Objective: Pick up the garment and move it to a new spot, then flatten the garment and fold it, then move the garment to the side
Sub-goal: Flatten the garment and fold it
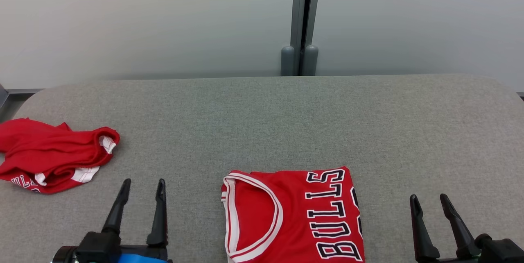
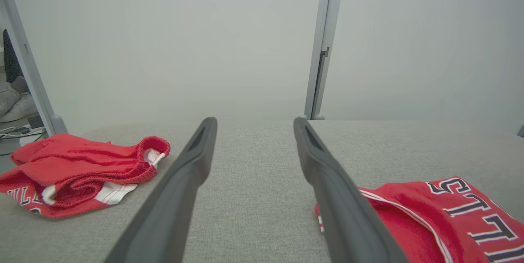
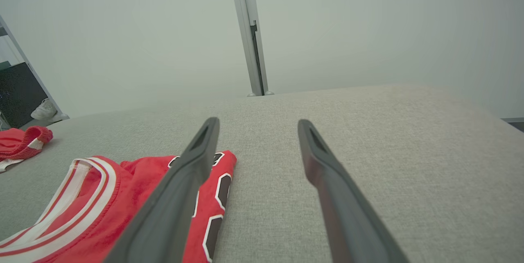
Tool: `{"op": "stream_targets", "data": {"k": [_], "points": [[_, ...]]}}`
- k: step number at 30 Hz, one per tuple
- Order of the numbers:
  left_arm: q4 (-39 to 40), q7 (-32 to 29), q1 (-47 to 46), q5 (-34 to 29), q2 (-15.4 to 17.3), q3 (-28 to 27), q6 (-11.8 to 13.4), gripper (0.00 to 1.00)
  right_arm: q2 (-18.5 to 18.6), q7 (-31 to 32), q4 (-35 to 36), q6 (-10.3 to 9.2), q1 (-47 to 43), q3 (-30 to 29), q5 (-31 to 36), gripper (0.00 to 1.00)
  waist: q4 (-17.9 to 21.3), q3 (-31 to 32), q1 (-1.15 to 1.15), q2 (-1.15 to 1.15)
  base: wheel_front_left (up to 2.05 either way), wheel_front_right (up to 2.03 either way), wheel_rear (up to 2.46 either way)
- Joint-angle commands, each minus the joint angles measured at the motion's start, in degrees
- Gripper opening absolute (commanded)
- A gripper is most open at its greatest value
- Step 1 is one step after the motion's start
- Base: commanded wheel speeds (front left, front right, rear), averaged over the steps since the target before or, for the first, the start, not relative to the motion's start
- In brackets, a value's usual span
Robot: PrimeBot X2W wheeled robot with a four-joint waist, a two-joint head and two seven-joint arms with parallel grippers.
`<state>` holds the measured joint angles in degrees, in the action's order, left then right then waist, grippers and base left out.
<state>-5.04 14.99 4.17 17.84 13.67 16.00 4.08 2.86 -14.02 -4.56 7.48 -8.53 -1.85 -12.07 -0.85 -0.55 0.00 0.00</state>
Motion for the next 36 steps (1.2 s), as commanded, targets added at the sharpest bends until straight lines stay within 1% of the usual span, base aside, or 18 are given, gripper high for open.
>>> {"op": "stream_targets", "data": {"k": [1, 7, 10, 13, 17, 21, 27, 36], "points": [[0.75, 0.22, -1.01, -0.3, 0.08, -1.56, 0.33, 1.0, 0.07, -0.36, 0.45, 0.04, 0.69, 0.07, 0.15, 1.0, 0.18, 0.1, 0.0, 0.0, 0.0, 0.0, 0.0], [0.23, 0.25, -1.08, -1.59, 0.26, -5.85, -0.57, 1.0, 0.07, -0.73, 1.53, 0.04, 0.33, -0.26, 0.56, 1.0, 0.52, 0.62, 0.0, 0.0, 0.0, 0.0, 0.0], [-0.81, 0.25, -1.02, -2.12, -0.25, -7.77, -1.04, 1.0, 0.07, -0.81, 2.51, 0.04, -1.18, -0.23, 0.84, 1.0, 0.82, 0.98, 0.0, 0.0, 0.0, 0.0, 0.0], [-1.27, 0.25, -0.27, -2.82, -0.85, -8.28, -1.61, 1.0, 0.07, -0.82, 3.35, 0.04, -2.17, -0.35, 0.73, 1.0, 0.96, 1.34, 0.0, 0.0, 0.0, 0.0, 0.0], [-1.8, 0.25, 0.13, -3.51, -0.9, -7.97, -3.26, 1.0, 0.07, -0.44, 4.16, 0.04, -3.39, -0.56, 0.98, 1.0, 0.95, 1.67, 0.0, 0.0, 0.0, 0.0, 0.0], [-2.72, 0.25, 0.07, -3.71, -0.91, -8.78, -4.61, 1.0, 0.07, 0.02, 4.68, 0.04, -4.2, -0.41, 1.32, 1.0, 0.93, 1.94, 0.0, 0.0, 0.0, 0.0, 0.0], [-3.91, 0.26, 0.06, -4.74, -1.19, -9.56, -4.41, 1.0, 0.07, 0.75, 5.08, 0.04, -4.37, 0.08, 1.45, 1.0, 0.93, 1.97, 0.0, 0.0, 0.0, 0.0, 0.0], [-4.56, 0.26, -0.25, -5.86, -1.69, -10.52, -5.14, 1.0, 0.07, 1.04, 5.03, 0.04, -4.46, -0.11, 1.49, 1.0, 0.84, 1.68, 0.0, 0.0, 0.0, 0.0, 0.0]]}}
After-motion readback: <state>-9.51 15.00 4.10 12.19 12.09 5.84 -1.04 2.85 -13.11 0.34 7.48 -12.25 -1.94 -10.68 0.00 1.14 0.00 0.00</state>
